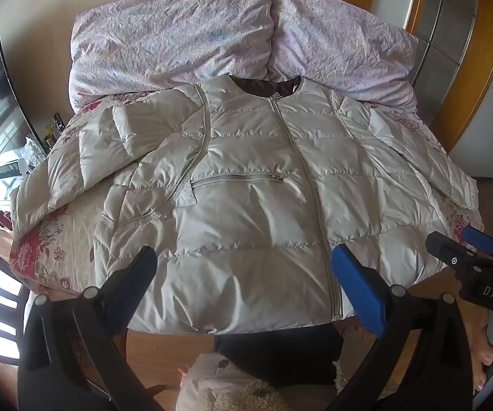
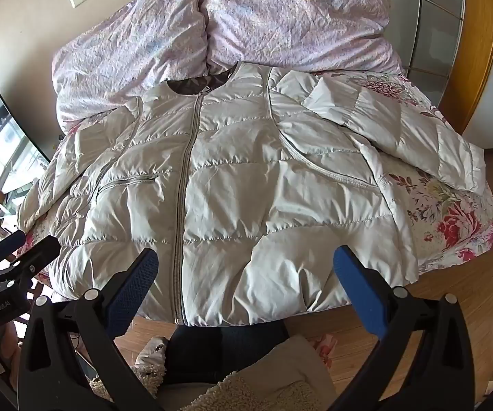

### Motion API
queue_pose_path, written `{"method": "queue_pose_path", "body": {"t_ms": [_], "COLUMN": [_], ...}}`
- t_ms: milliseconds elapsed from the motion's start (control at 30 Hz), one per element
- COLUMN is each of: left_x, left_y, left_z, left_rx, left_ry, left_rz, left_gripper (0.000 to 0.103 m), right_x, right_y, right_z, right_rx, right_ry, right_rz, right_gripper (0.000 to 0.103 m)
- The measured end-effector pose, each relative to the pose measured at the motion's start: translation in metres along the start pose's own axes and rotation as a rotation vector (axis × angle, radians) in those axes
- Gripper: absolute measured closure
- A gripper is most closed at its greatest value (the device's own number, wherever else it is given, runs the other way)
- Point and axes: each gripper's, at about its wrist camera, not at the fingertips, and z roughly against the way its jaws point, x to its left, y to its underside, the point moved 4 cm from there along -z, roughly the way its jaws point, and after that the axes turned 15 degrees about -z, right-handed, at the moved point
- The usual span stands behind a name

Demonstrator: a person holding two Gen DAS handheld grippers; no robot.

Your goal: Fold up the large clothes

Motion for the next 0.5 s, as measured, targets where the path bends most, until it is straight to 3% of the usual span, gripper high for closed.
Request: {"method": "queue_pose_path", "body": {"t_ms": [500], "left_x": [0.0001], "left_y": [-0.0002], "left_z": [-0.0005], "left_rx": [-0.001], "left_ry": [0.004], "left_rz": [0.003], "left_gripper": [0.002], "right_x": [0.0004], "right_y": [0.0000], "right_z": [-0.0004], "right_rx": [0.001], "right_ry": [0.001], "right_rz": [0.000], "right_gripper": [0.001]}}
